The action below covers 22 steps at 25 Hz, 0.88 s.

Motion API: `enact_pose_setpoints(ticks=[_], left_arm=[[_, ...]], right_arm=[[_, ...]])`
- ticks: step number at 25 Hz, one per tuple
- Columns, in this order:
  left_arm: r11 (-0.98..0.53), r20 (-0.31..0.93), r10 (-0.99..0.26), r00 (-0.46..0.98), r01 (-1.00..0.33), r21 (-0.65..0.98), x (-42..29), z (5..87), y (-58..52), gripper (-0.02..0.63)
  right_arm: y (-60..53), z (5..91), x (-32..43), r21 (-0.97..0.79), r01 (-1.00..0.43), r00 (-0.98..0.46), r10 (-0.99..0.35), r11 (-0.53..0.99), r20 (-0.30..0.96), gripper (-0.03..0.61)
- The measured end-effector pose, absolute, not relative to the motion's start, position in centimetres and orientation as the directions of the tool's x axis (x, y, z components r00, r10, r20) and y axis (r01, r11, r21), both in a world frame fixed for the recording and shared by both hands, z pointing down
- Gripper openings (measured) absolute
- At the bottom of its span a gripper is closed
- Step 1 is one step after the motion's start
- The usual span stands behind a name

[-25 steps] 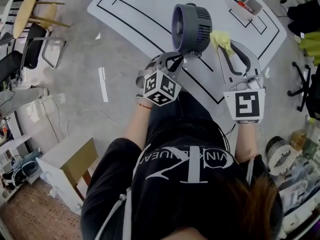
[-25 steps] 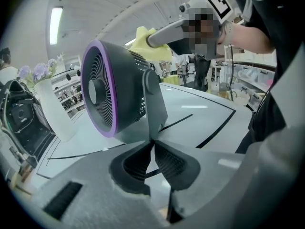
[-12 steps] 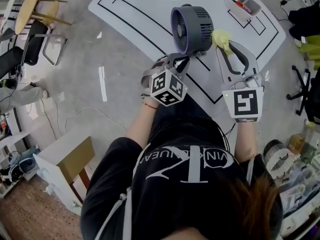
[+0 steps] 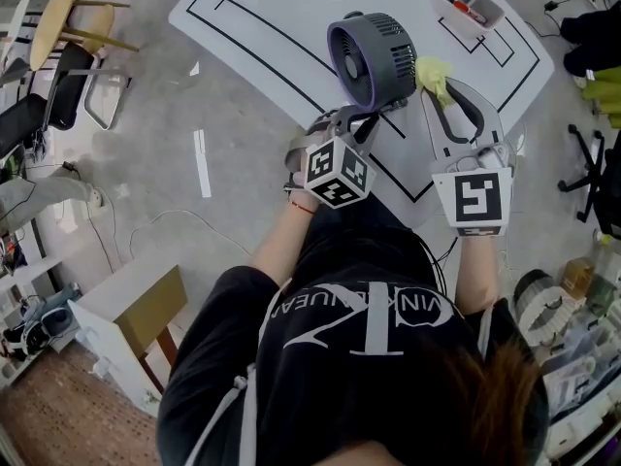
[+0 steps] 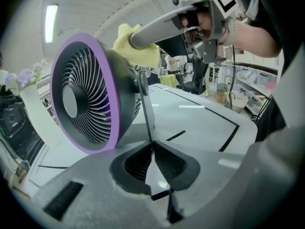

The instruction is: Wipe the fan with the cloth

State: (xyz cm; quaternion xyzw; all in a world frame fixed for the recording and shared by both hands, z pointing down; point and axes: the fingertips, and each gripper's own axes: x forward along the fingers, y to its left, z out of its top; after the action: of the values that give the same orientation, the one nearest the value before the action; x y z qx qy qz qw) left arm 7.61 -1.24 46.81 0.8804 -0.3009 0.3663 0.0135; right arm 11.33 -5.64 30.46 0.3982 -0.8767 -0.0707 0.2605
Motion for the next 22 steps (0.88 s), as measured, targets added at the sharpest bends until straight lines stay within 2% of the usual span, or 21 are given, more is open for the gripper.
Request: enact_pose_setpoints(ticks=[6,14,17,22], left_arm=[[-0.826,0.648,-0.512,0.563,-0.53,-0.192,7.8,47.0,-1.3,0.031],[-0.879,0.653,-0.448,0.61,-0.435,-0.196,6.7,47.0,-0.5,0.029],[-0.91,0.645,-0.398,0.652,-0.37,-0.188,6.5,46.9,-0.4,0.028],[-0.959,0.629,-0.282,0.725,-0.201,-0.199,4.5,45.8,-0.2,0.011]], right_arm=[[-5.7,30.6,11.5,0.33,-0.668,-0.54,-0.739,0.667,0.403,0.084],[-5.1,28.5,9.7,0.343,-0.735,-0.482,-0.806,0.585,0.344,0.084],[-4.8,27.5,8.4,0.367,-0.741,-0.466,-0.824,0.562,0.322,0.084],[-4.3,25.1,4.2,0.387,-0.795,-0.412,-0.884,0.466,0.219,0.084]])
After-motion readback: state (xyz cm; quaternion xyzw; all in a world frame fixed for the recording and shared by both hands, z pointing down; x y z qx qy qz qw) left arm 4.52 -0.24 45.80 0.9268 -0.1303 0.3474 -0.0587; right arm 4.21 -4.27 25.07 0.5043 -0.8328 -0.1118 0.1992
